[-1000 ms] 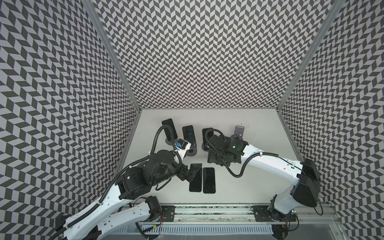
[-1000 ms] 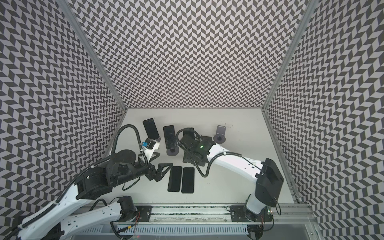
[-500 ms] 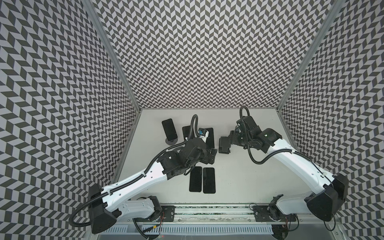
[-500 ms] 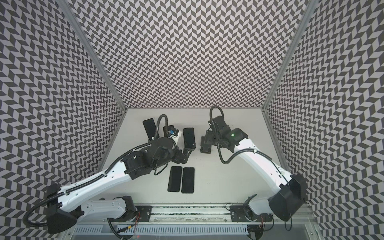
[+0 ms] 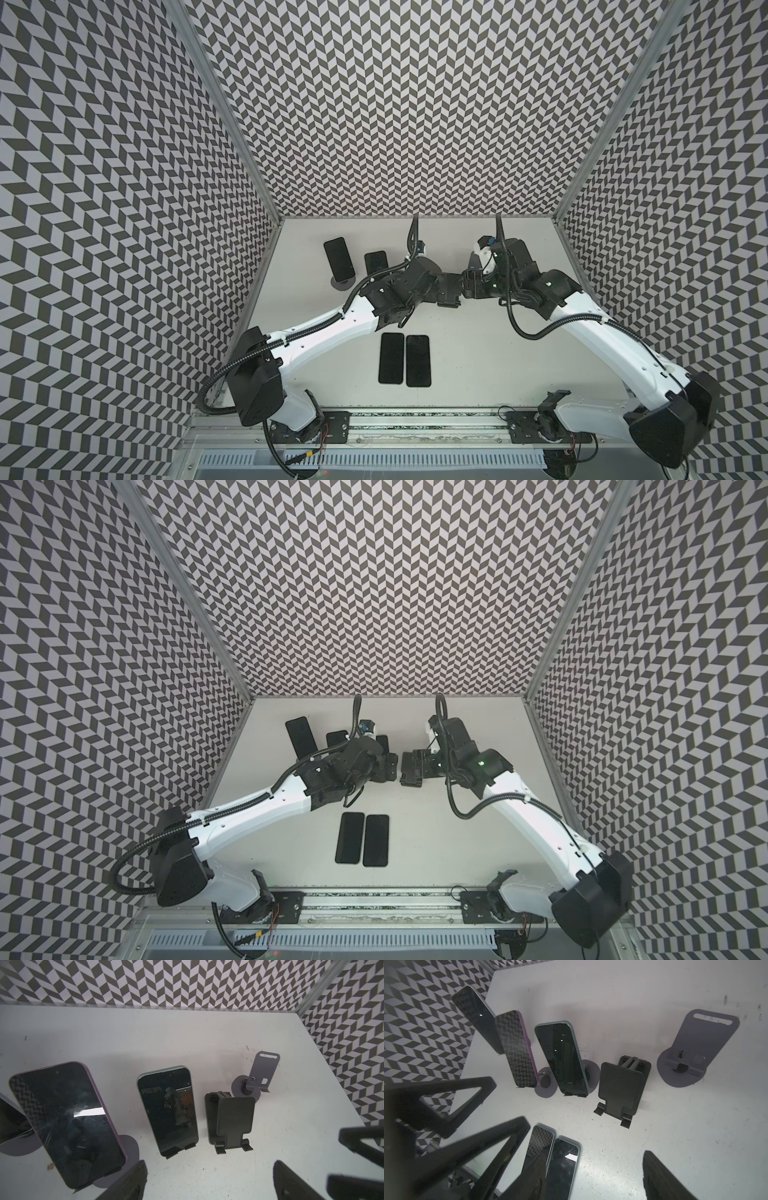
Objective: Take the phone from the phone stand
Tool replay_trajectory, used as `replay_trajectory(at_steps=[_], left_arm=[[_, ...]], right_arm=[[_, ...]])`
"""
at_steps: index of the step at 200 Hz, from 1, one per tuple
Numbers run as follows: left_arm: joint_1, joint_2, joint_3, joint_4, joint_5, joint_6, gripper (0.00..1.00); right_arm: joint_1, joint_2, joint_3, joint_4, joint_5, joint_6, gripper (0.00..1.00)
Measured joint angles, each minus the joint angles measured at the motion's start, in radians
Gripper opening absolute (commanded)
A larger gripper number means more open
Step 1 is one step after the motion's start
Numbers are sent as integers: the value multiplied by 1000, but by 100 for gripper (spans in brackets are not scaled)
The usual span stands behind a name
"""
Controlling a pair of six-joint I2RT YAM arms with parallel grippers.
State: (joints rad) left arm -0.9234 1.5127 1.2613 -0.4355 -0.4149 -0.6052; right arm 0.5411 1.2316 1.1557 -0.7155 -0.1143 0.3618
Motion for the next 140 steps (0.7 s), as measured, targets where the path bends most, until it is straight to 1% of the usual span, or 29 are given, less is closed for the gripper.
replay_trajectory(at_steps=[26, 66, 140], left_arm=[[18, 33, 17, 0, -19, -26, 95], [39, 79, 17, -6, -16, -49, 95], [91, 183, 70, -14, 17, -60, 97]], right_arm=[[0, -34, -38, 23, -47, -6, 71], [-1, -40, -45, 51, -111, -12, 71], [-1, -40, -56, 66, -159, -31, 72]])
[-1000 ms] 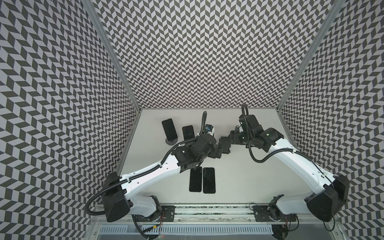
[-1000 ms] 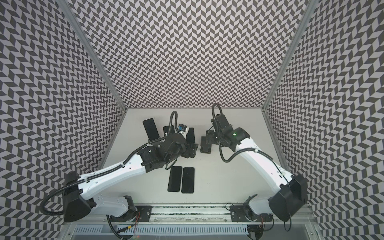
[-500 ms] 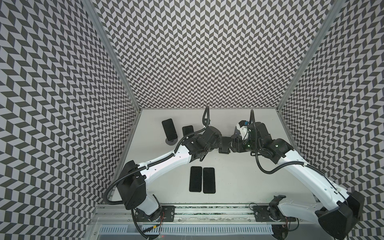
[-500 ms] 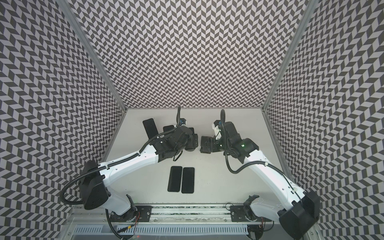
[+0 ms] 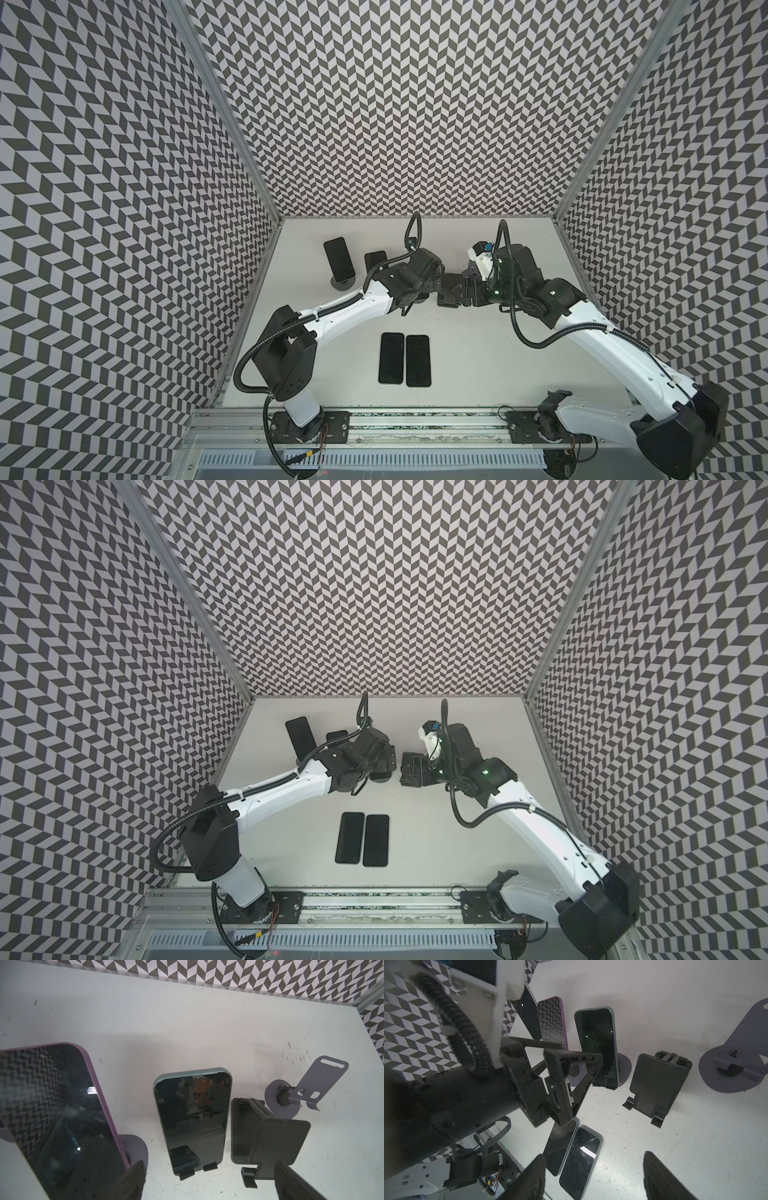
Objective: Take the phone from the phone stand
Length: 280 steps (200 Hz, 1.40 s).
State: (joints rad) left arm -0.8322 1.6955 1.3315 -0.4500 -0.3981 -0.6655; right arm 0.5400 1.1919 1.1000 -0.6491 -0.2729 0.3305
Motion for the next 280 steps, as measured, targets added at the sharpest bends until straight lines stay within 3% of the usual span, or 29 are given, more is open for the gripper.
replay_trajectory(at_steps=[88, 280], left_arm=[[24, 97, 96, -34, 11, 22, 97], [74, 202, 195, -114, 24, 21, 100]], right_arm=[[0, -18, -79, 56, -117, 2, 72], [0, -29, -112, 75, -98, -17, 75]])
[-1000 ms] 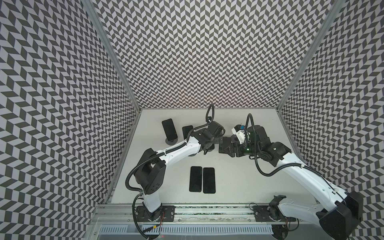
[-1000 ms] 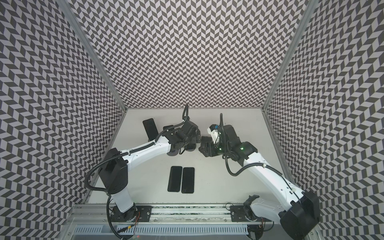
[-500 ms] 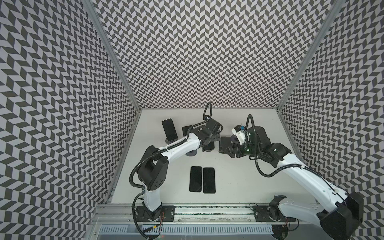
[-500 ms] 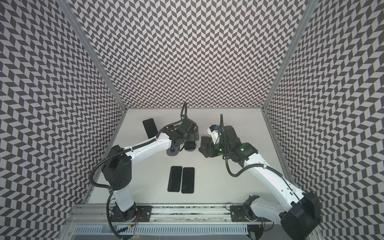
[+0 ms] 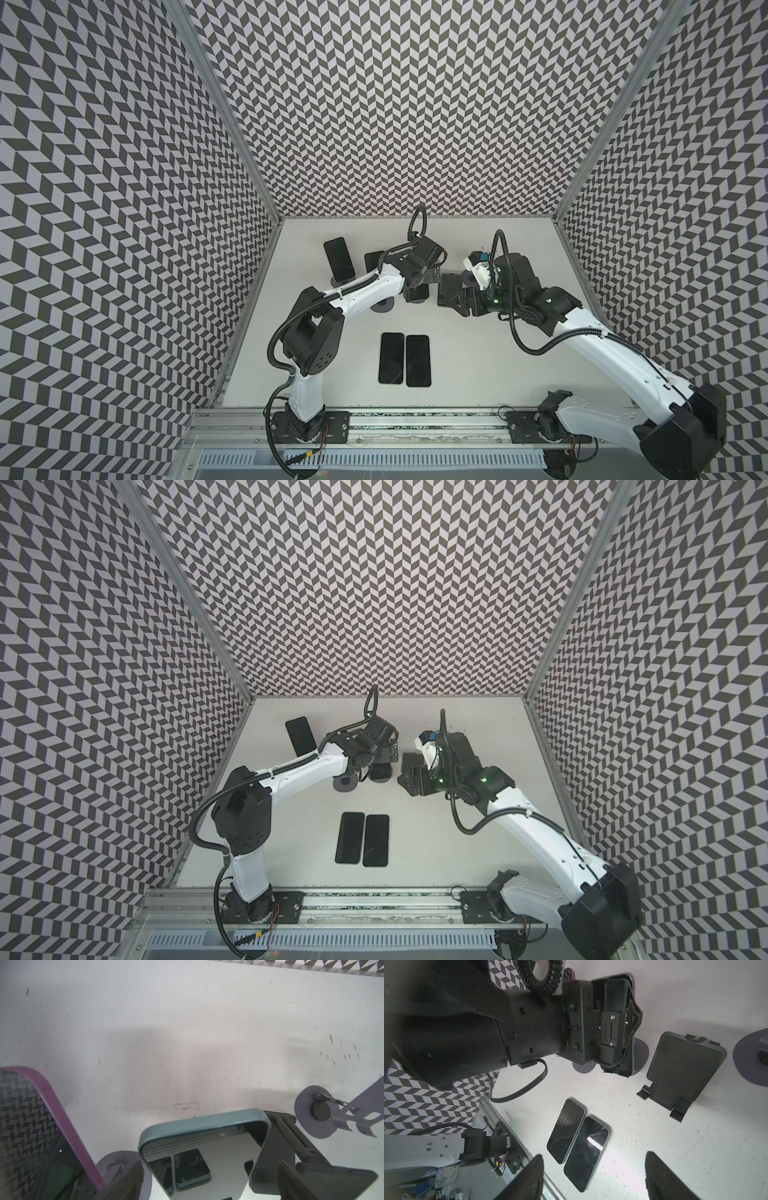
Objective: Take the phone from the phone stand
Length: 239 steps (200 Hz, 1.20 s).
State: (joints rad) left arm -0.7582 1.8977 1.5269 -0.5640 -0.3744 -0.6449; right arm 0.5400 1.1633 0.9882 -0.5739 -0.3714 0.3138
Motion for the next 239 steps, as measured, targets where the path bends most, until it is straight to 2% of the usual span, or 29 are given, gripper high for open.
replay_trajectory(at_steps=[96, 172, 239], left_arm=[[2, 42, 30, -43, -4, -8, 100], [-3, 54, 43, -98, -46, -110, 100], [-24, 119, 111, -136, -66, -143, 100]], right_arm=[[0, -14, -6, 5, 0, 0, 75], [0, -31, -10, 10, -3, 1, 75], [0, -53, -26, 29, -8, 2, 75]])
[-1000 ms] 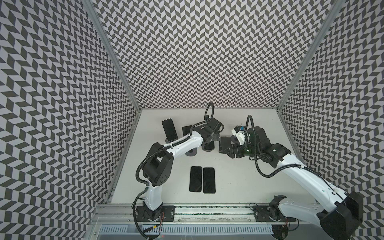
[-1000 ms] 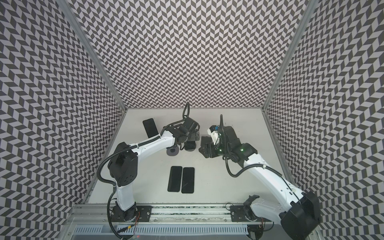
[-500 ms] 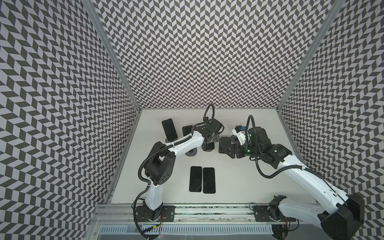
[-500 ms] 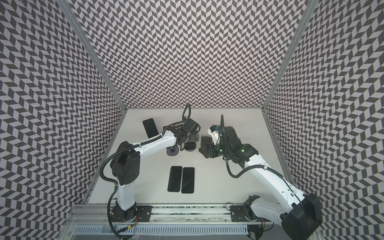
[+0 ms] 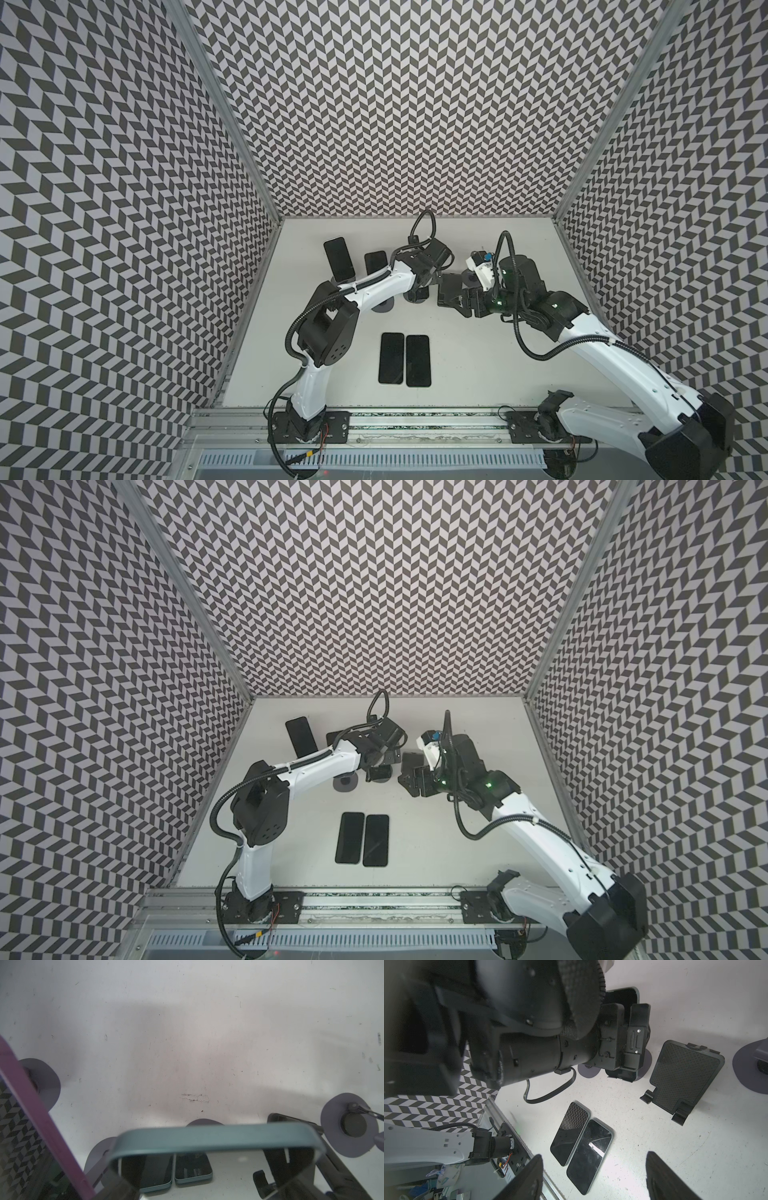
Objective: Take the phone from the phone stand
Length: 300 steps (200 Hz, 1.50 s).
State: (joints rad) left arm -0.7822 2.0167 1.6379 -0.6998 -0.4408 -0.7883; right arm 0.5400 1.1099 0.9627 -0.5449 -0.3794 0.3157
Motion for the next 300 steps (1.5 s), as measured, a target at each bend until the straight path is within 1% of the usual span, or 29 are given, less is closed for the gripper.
replay_trajectory(at_steps=[47, 98, 143, 163, 221, 300], left_arm=[[-3, 6, 0, -20, -7, -18, 98], [-4, 6, 0, -28, -19, -24, 93], [-12, 6, 1, -29, -23, -25, 86], [-16, 7, 1, -30, -23, -25, 84], [-19, 11, 1, -31, -23, -25, 74], [-21, 11, -3, -26, -24, -25, 70]], right_arm=[[0, -12, -11, 2, -3, 2, 76], [0, -12, -21, 12, -8, 4, 76], [0, -22, -31, 18, -11, 6, 76], [0, -26, -31, 21, -11, 6, 76], [0, -28, -45, 29, -11, 7, 76], [0, -29, -46, 31, -14, 10, 76]])
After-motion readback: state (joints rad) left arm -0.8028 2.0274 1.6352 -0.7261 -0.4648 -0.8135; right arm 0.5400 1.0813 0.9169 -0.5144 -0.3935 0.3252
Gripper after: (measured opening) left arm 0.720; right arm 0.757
